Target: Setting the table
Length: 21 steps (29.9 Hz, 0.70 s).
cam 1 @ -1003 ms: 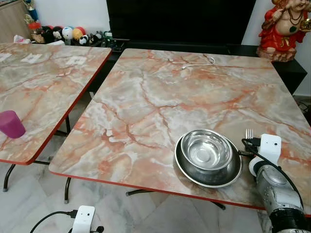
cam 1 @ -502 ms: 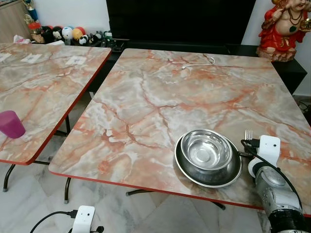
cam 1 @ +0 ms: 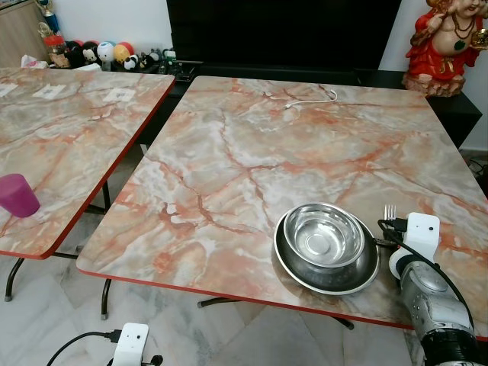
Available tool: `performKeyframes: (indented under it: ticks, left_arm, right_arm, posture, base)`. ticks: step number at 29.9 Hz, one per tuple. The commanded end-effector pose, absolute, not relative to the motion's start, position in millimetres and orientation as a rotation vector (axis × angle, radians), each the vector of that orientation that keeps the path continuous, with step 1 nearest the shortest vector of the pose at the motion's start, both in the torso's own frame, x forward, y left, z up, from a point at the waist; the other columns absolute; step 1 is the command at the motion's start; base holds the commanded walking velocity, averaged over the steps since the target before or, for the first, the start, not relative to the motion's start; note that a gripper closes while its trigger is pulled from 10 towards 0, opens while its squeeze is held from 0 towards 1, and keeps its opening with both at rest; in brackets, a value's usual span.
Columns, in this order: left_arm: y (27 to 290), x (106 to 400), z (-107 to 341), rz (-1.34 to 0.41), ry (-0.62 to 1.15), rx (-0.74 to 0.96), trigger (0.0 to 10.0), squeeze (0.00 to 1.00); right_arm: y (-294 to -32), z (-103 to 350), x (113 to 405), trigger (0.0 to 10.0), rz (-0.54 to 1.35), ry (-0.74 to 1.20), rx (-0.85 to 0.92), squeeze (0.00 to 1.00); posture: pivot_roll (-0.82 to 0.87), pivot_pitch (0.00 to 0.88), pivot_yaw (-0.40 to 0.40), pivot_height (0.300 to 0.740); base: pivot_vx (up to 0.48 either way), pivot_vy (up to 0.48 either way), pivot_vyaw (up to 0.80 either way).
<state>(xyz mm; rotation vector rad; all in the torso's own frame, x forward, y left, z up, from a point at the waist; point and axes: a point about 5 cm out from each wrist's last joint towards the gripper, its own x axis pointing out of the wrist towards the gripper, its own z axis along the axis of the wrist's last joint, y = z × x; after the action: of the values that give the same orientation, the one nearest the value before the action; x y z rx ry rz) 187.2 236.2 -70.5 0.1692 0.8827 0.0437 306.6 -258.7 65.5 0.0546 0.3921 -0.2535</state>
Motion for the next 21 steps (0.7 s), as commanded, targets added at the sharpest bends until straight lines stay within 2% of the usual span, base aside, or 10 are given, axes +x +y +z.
performKeyframes:
  ticks: [1,9,10,11,19,20,21]
  left_arm:
    - [240.8,184.3,-70.8,0.042,0.895,0.187,10.0,0.0]
    - [240.9,184.6,-70.6,0.044,0.894,0.187,10.0,0.0]
    - [240.9,184.5,-70.7,0.044,0.895,0.187,10.0,0.0]
    - [240.9,184.4,-70.7,0.044,0.895,0.187,10.0,0.0]
    - [241.0,184.6,-70.6,0.043,0.895,0.188,10.0,0.0]
    - [241.1,184.6,-70.6,0.043,0.895,0.188,10.0,0.0]
    - [241.3,184.6,-70.5,0.043,0.895,0.188,10.0,0.0]
  right_arm:
    - [-258.5,59.0,302.6,10.0,-0.262,0.41,0.07,0.38]
    - [-258.6,58.8,302.4,10.0,-0.261,0.411,0.074,0.41]
    - [-258.6,58.8,302.4,10.0,-0.261,0.411,0.074,0.46]
    - [-258.4,58.9,302.4,10.0,-0.262,0.411,0.074,0.62]
    - [-258.2,59.0,302.5,10.0,-0.262,0.41,0.073,0.61]
    - [-258.1,59.0,302.5,10.0,-0.261,0.41,0.073,0.86]
    - [-258.1,59.0,302.5,10.0,-0.261,0.41,0.073,0.97]
  posture:
    - [0.05,0.042,-0.009,0.74]
    - [0.05,0.042,-0.009,0.74]
    - [0.05,0.042,-0.009,0.74]
    - [0.05,0.042,-0.009,0.74]
    - [0.05,0.042,-0.009,0.74]
    - [0.05,0.042,-0.009,0.74]
    - [0.05,0.042,-0.009,0.74]
  base:
    - [0.0,0.0,0.0]
    - [0.0,0.0,0.0]
    - [0.0,0.0,0.0]
    - [0.0,0.0,0.0]
    - [0.0,0.0,0.0]
    - [0.0,0.0,0.0]
    - [0.0,0.0,0.0]
